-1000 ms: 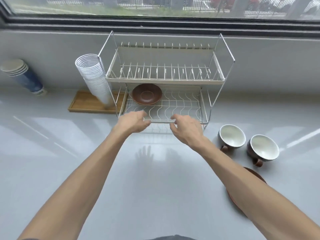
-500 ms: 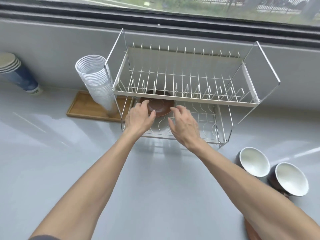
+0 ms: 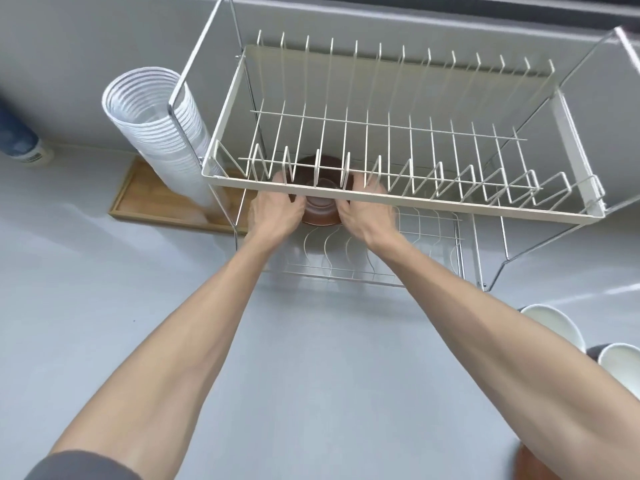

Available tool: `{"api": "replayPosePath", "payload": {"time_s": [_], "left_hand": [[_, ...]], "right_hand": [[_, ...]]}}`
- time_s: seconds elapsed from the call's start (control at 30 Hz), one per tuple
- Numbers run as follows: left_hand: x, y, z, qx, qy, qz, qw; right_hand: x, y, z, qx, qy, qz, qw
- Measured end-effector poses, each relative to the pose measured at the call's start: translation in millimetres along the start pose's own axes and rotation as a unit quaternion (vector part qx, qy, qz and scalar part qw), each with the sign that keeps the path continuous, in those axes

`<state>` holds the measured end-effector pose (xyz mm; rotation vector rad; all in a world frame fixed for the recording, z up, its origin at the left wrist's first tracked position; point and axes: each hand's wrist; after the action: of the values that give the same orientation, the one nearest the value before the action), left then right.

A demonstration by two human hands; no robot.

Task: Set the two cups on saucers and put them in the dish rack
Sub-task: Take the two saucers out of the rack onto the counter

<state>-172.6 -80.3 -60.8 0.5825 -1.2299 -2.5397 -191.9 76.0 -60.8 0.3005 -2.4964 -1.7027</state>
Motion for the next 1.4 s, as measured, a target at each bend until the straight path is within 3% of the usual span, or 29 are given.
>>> {"api": "replayPosePath", "payload": {"time_s": [0.13, 0.4, 0.6, 1.07, 1.4], "left_hand": [[7.8, -2.0, 1.8, -0.028, 0.022, -0.017, 0.999], [1.8, 3.9, 13.0, -0.12, 0.079, -0.045, 0.989], [-14.9, 1.2, 13.0, -0.096, 0.087, -0.032, 0.991], [-97.8, 23.3, 14.6, -0.074, 0.012, -0.04, 0.996], [-171.7, 10.0, 0.5, -0.171, -0.004, -0.108, 0.979]], "right_hand": [[13.0, -1.9, -2.5, 0.095, -0.077, 0.004, 0.992], [13.9, 0.9, -1.1, 0.179, -0.128, -0.008, 0.975], [-7.4, 8.7, 7.1, 0.201, -0.141, 0.002, 0.969], [-94.4, 45.9, 23.3, 0.202, -0.165, 0.031, 0.965], [-201.1, 59.8, 43.2, 0.249, -0.199, 0.059, 0.946]]}}
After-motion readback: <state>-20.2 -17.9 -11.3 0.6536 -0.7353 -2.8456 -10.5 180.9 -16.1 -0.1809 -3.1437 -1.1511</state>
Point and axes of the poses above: each hand's wrist, its own x-axis towards the middle knuckle, its own y-axis out of the back of the hand, z = x × y, and after that the axes turned 7 degrees about y, right-handed
